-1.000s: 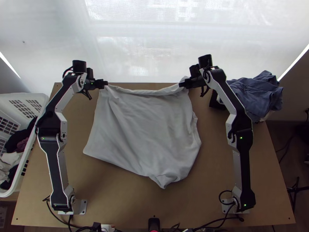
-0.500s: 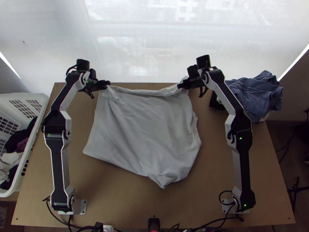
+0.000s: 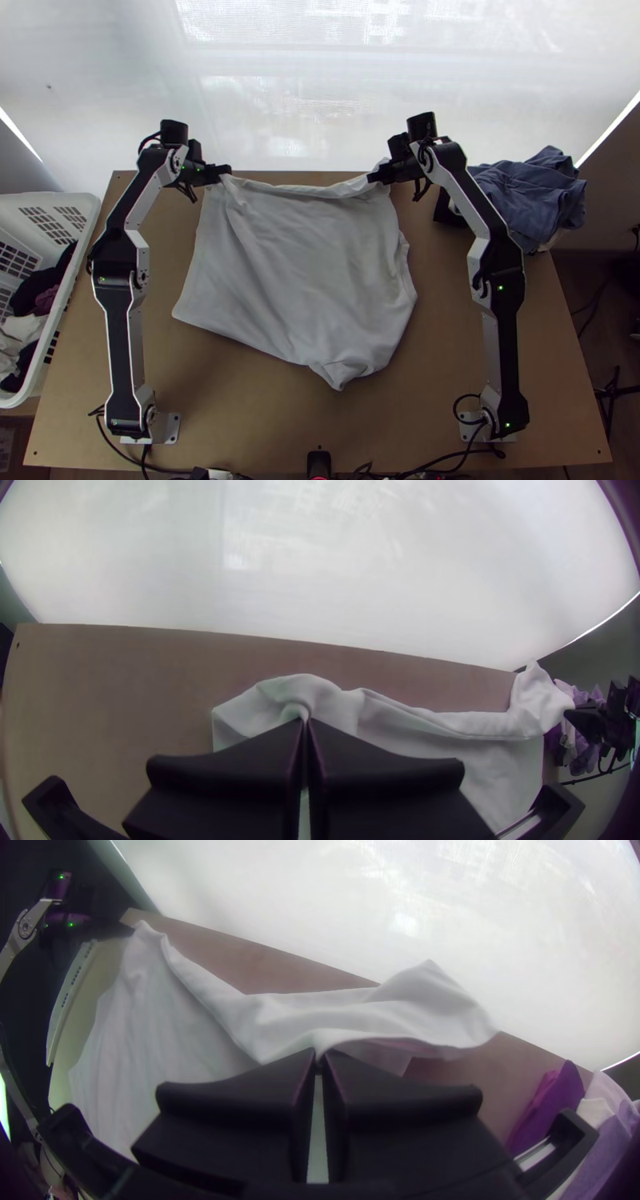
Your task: Fold the t-shirt
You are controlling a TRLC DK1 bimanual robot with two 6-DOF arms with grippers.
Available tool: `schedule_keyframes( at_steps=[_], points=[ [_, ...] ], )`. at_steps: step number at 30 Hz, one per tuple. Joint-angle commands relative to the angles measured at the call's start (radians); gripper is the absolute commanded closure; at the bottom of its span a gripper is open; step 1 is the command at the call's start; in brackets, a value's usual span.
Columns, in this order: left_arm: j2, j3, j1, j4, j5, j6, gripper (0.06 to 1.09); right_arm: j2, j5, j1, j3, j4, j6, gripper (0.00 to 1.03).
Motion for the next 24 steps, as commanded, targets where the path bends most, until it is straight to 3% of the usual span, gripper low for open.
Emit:
schedule_keyframes(
  at_steps=[1, 10, 17, 24],
  points=[
    [-0.052, -0.012, 0.006, 0.001, 0.001, 0.006, 1.05, -0.015, 0.000, 0.002, -0.002, -0.003, -0.002, 1.00],
    [-0.125, -0.068, 0.060, -0.011, 0.005, 0.055, 1.05, -0.058, 0.000, -0.024, -0.018, -0.010, -0.002, 1.00],
    [-0.191, -0.131, 0.089, -0.011, 0.071, 0.089, 1.05, -0.115, 0.000, -0.049, -0.062, -0.033, 0.003, 1.00],
    [-0.345, -0.374, 0.073, 0.162, 0.085, 0.140, 1.05, -0.207, -0.008, -0.041, -0.188, -0.055, -0.005, 1.00]
  ],
)
